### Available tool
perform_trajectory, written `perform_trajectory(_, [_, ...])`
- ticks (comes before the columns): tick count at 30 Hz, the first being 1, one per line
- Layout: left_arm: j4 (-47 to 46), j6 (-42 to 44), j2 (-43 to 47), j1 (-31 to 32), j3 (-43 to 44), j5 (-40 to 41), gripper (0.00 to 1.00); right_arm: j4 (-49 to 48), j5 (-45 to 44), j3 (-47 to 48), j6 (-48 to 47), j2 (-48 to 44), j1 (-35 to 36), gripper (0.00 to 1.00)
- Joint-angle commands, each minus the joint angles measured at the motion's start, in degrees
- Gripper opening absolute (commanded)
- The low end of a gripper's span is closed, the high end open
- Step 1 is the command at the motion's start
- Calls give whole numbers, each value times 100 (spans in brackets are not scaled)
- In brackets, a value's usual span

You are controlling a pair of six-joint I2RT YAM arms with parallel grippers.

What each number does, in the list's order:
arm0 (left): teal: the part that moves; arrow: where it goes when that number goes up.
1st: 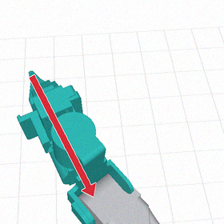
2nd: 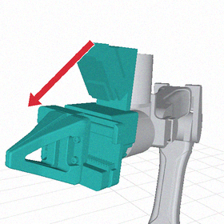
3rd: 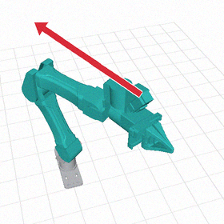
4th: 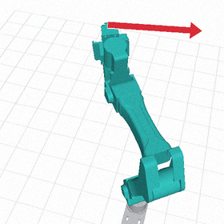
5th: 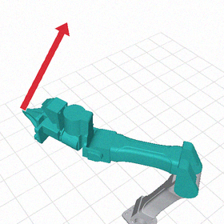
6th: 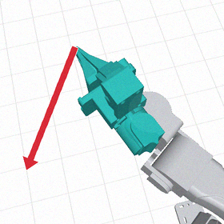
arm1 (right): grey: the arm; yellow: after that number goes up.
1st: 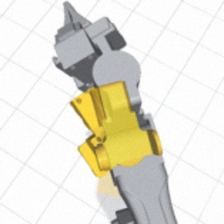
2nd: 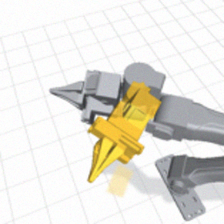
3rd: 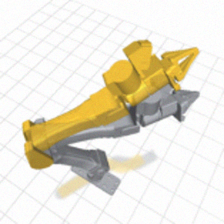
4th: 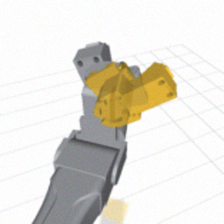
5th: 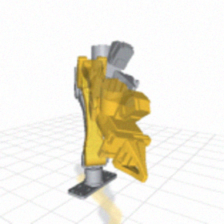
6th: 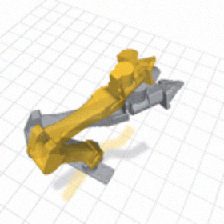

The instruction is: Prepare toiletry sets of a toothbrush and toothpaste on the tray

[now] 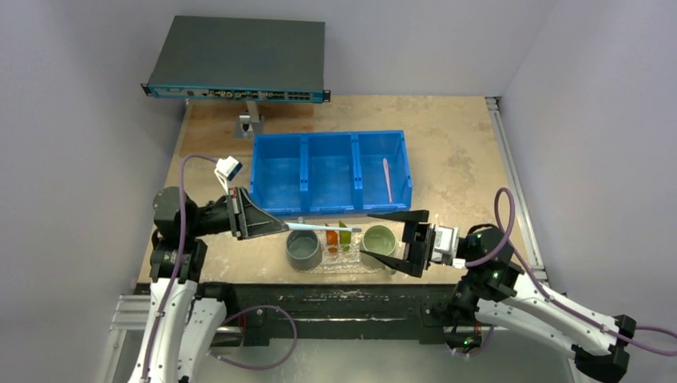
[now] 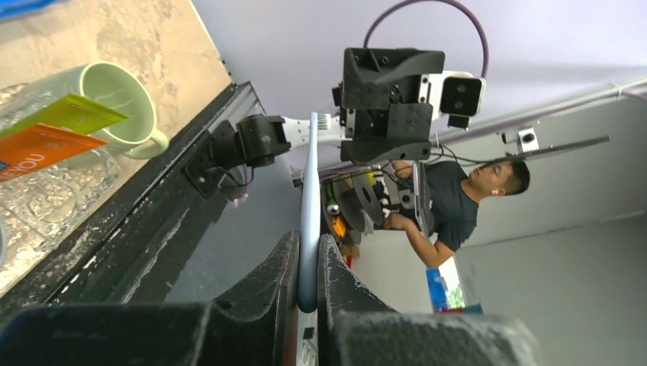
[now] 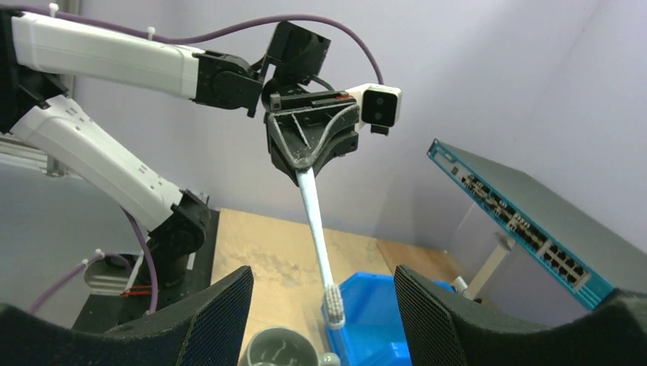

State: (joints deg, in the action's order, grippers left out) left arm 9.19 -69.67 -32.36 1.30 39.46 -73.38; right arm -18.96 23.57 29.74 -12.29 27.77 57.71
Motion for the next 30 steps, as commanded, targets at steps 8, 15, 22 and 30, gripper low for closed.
perform_trajectory(8, [-519, -120, 98, 453, 334, -317, 0, -594, 899, 68, -655, 361, -14, 64])
perform_trajectory(15, [-563, -159, 101, 515, 369, -326, 0, -663, 1279, 91, -717, 658, -14, 53])
perform_trajectory(22, [-551, -161, 125, 538, 345, -312, 0, -536, 1358, 168, -796, 750, -14, 39])
perform_trajectory(30, [-529, -138, 126, 538, 290, -291, 0, -474, 1352, 188, -806, 730, -14, 23])
